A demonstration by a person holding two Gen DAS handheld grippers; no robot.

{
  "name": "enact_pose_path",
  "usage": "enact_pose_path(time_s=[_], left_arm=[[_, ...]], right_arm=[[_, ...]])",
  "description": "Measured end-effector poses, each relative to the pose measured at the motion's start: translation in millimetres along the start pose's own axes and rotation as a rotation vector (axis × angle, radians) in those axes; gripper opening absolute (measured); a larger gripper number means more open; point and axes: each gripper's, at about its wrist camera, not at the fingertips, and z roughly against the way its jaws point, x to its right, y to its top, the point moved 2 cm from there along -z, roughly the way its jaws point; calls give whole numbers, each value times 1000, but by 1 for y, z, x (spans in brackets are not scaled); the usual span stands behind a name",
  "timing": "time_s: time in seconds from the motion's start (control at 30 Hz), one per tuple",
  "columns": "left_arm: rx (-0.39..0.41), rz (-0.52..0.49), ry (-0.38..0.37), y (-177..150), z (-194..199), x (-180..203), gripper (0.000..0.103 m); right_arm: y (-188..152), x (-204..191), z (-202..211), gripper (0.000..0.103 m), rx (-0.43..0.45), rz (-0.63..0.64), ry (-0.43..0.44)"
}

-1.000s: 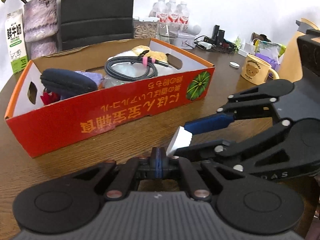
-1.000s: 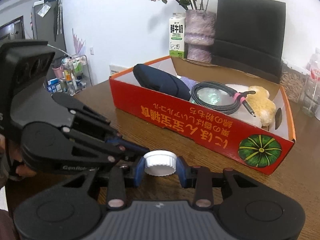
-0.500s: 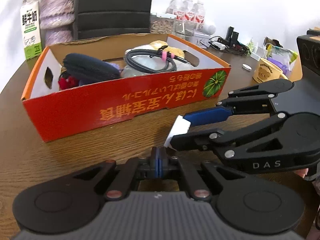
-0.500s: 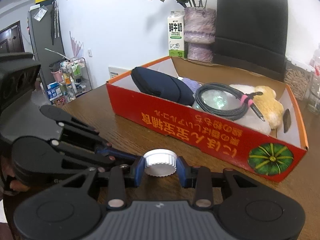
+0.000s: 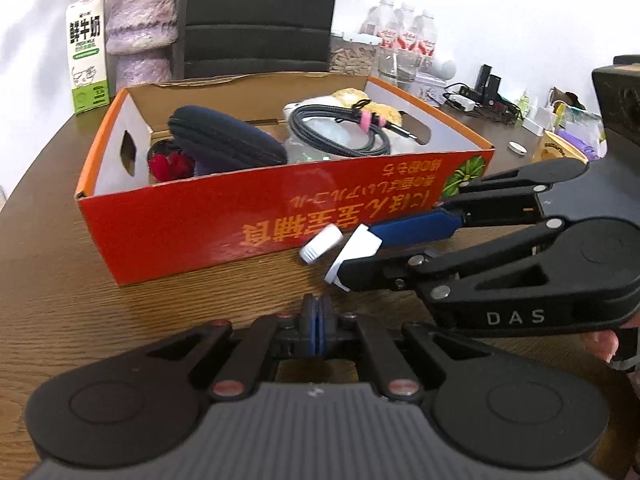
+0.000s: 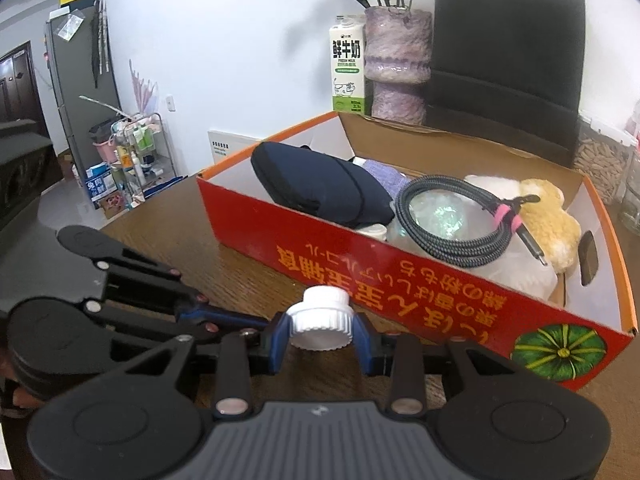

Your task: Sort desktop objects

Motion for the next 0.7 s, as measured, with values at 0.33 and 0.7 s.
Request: enact_pose_path(time_s=[0.33,0.7], left_arm=[[47,12,58,10,6,-6,5],[58,-44,141,20,-13,25,51]], right_arm=[[-9,6,13,34,19,-10,-42],[-18,28,25,34,55,-66,-94]])
